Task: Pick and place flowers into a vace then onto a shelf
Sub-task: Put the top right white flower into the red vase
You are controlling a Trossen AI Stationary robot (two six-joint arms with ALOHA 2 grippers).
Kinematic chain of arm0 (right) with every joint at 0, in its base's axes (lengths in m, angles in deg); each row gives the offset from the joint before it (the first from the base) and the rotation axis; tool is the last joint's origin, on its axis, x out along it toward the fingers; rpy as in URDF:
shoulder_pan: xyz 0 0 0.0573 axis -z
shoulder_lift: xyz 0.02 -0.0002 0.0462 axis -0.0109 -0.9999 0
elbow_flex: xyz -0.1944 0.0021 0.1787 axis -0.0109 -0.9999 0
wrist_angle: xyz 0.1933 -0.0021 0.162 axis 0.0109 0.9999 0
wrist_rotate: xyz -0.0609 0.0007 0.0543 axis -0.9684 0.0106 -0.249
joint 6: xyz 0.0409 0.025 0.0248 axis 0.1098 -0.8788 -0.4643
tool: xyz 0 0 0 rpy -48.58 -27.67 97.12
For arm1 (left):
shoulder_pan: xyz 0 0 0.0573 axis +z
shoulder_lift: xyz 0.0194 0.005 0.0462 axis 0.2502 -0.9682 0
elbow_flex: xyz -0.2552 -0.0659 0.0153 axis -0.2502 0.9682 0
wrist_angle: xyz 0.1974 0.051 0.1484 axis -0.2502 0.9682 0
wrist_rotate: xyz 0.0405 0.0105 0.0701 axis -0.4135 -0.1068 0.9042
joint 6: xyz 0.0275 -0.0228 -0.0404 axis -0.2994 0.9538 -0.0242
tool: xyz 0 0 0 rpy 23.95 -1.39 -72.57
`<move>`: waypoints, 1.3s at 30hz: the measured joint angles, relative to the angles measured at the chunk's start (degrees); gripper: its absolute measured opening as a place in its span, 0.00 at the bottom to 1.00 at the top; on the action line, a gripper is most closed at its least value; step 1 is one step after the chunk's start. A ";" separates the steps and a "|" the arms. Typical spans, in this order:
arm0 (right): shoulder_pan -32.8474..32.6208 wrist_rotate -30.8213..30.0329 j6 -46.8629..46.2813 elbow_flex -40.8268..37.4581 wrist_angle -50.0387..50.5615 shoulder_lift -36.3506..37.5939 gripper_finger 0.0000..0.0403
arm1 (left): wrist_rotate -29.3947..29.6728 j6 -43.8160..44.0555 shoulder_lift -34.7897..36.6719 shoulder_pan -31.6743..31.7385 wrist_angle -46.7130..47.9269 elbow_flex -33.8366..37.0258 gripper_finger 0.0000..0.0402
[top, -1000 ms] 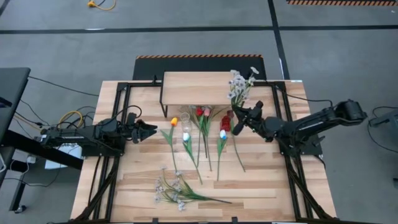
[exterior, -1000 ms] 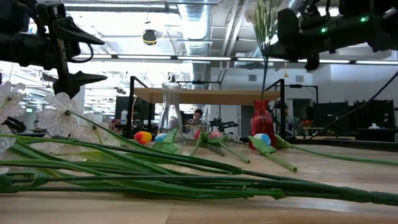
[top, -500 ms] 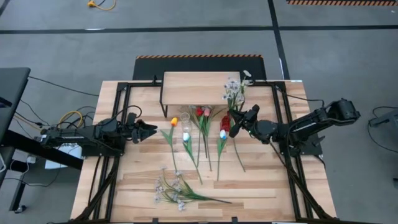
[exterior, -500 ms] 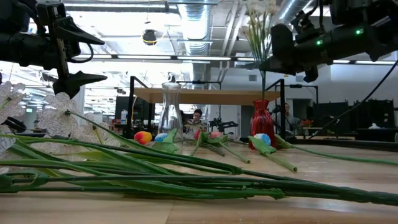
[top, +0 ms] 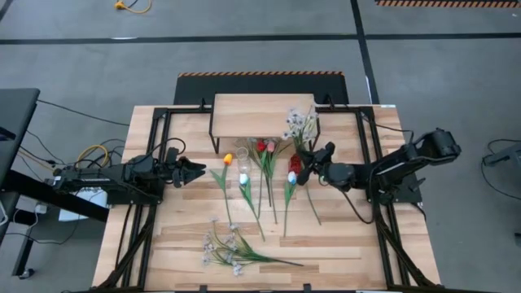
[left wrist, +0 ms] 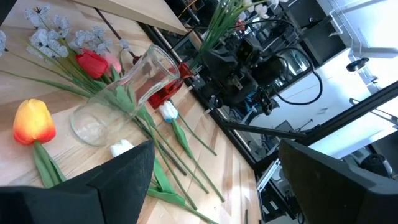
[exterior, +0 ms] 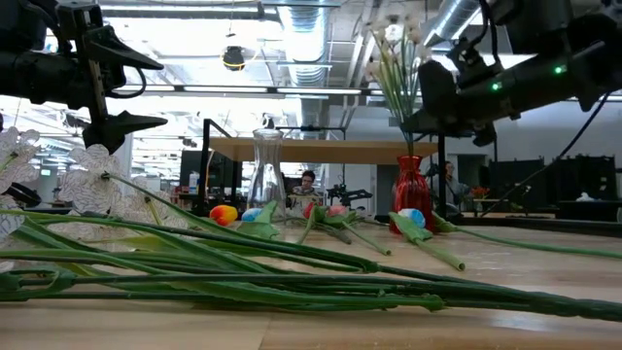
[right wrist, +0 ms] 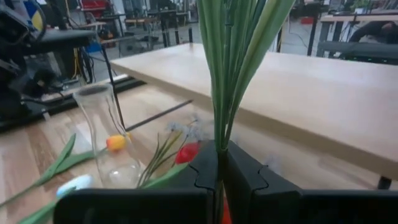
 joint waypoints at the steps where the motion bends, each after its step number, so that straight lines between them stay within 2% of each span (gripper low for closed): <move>1: 0.00 0.00 -0.12 0.00 -0.16 -0.64 0.02 | -0.06 0.00 0.00 0.01 0.00 0.00 0.83; 14: 0.00 0.00 -2.98 0.02 -1.96 -3.51 0.04 | -2.03 0.00 0.01 0.01 0.11 0.00 0.83; 39: 0.00 3.23 -4.99 0.02 -1.54 -3.49 0.27 | -2.12 -0.02 0.00 0.02 0.07 0.02 0.83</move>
